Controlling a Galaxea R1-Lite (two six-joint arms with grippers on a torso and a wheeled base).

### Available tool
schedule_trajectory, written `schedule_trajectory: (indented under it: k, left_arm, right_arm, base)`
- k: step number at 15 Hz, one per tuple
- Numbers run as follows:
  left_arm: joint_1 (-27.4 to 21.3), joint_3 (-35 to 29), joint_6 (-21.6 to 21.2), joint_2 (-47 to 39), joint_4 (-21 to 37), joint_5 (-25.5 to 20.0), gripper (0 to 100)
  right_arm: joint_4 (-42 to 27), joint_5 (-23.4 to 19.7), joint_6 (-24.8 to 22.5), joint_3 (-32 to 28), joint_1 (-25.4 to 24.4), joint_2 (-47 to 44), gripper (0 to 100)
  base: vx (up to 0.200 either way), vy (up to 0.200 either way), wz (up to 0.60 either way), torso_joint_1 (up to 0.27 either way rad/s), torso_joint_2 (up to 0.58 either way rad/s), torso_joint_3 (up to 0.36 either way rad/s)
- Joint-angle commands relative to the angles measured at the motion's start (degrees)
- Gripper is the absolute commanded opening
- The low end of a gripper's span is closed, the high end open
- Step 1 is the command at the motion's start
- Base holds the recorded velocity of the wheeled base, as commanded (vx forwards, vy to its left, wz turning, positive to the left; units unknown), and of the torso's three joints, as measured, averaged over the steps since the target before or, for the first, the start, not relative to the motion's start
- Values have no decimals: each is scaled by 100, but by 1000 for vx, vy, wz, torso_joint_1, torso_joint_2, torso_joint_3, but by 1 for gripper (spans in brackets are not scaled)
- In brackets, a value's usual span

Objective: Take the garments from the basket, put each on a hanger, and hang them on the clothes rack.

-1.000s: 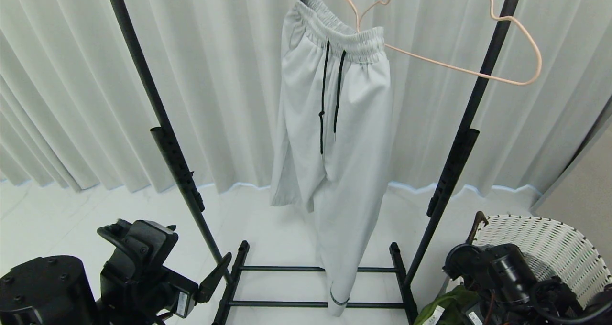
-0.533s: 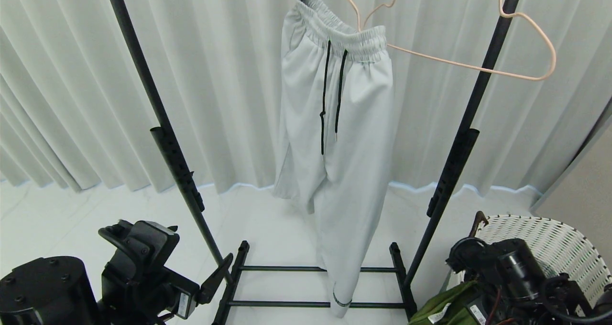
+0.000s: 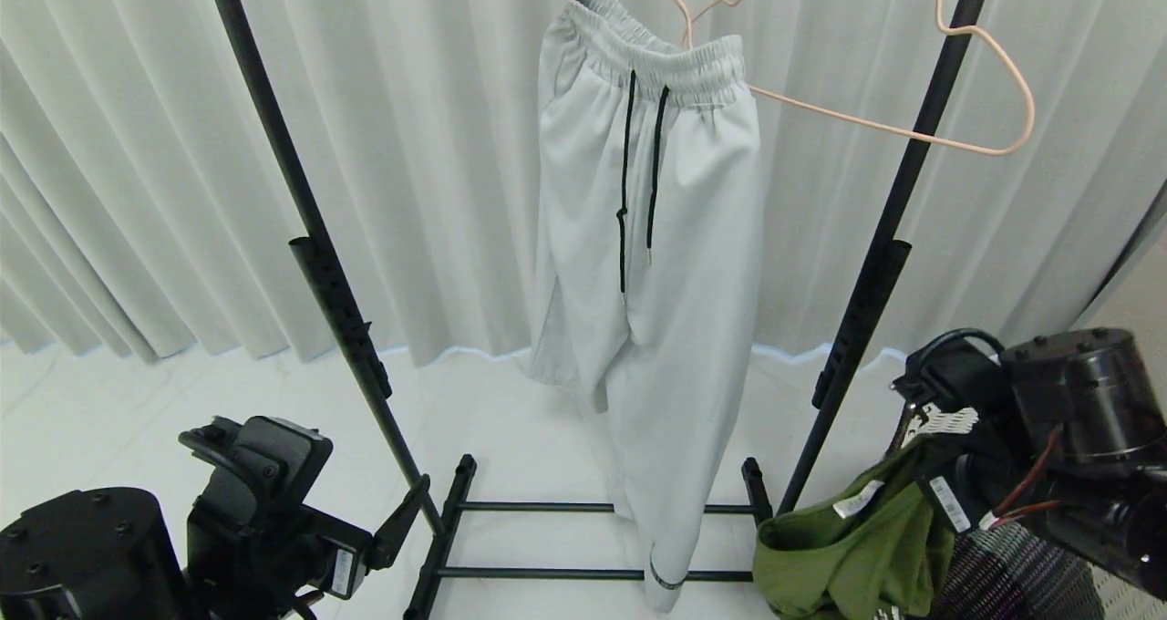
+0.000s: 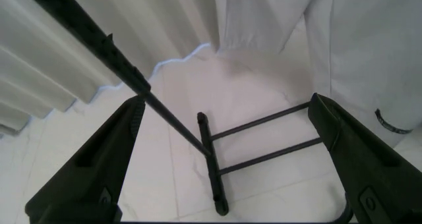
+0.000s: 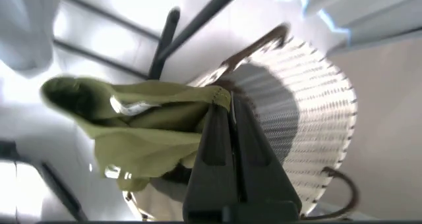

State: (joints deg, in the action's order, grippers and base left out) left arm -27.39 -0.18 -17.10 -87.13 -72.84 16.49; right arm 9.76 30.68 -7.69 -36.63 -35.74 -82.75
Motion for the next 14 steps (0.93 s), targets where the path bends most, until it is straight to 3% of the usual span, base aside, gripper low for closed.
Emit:
schedule_trajectory:
  k: [1,5,10,14]
  left_arm:
    - [-3,1,-12,29,-2,3,100]
    - [-21,-8,-39,55,-11,3,100]
    - [-381,-17,-39,-6,-46,-6,100]
    - [-1058,-52,-47,-243,-46,-50,100]
  right_arm:
    - [-71,-1,-233,-388,-12,479,0]
    - [-71,-1,-470,-494,-20,637,0]
    - [-71,-10,-505,-687,-469,699,0]
    - [-62,-54,-470,-1303,-1049,470,0]
  base:
    - [-200,0,0,-2,-2,2]
    - [-200,0,0,1,4,1]
    - [0,0,0,0,0,0]
    - [0,0,0,0,0,0]
